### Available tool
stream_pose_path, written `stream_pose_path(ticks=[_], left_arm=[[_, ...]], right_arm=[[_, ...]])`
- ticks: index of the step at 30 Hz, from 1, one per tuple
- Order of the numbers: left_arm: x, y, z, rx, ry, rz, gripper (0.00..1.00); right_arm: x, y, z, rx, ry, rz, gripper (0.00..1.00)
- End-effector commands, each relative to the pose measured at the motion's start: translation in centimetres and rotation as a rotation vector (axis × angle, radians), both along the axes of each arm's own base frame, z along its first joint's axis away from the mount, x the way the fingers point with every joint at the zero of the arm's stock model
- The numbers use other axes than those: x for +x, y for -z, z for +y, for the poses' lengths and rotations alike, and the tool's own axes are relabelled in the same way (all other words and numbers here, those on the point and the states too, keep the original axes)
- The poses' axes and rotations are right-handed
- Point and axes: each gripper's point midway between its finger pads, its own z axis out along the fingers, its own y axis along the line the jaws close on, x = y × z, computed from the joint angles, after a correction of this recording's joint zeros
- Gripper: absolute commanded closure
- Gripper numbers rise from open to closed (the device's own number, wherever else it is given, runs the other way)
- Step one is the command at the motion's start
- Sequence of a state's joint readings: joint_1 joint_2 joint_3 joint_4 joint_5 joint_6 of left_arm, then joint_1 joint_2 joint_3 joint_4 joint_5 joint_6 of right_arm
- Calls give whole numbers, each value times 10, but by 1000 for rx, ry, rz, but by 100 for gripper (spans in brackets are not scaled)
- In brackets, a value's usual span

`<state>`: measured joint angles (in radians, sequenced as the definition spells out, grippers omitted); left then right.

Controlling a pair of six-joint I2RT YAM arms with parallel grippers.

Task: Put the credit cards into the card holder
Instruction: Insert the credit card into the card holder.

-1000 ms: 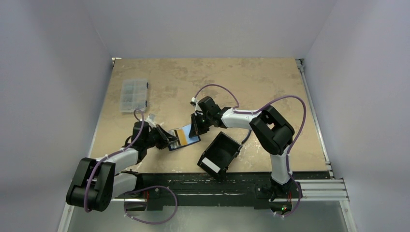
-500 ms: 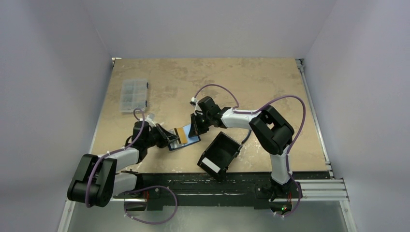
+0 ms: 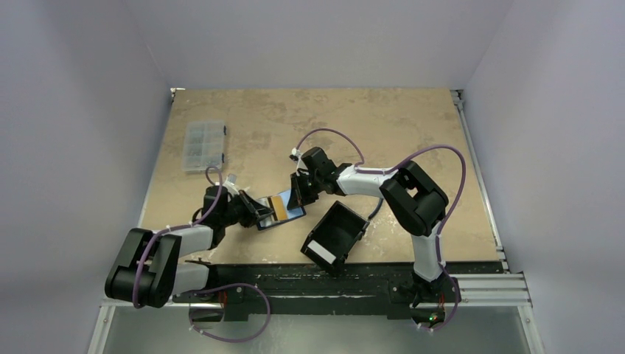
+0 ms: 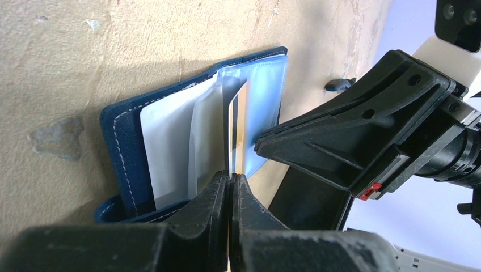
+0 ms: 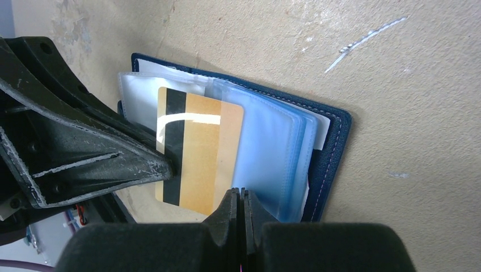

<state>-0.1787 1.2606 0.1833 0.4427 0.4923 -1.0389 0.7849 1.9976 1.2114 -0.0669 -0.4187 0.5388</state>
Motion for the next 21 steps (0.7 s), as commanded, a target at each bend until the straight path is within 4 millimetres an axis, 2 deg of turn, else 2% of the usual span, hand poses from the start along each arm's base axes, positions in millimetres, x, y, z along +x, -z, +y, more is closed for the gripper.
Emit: stream_pose_path(ticks=[1, 11, 21], left_arm=[[-4, 4, -1, -9, 12, 5, 100], [0, 7, 1, -2, -8, -9, 100], [6, 6, -5, 29, -5, -20, 100]], right_arm=[[4, 4, 0, -25, 7, -5, 100], [15, -28, -9, -75, 38, -64, 81], [20, -24, -21, -122, 65, -81, 69]])
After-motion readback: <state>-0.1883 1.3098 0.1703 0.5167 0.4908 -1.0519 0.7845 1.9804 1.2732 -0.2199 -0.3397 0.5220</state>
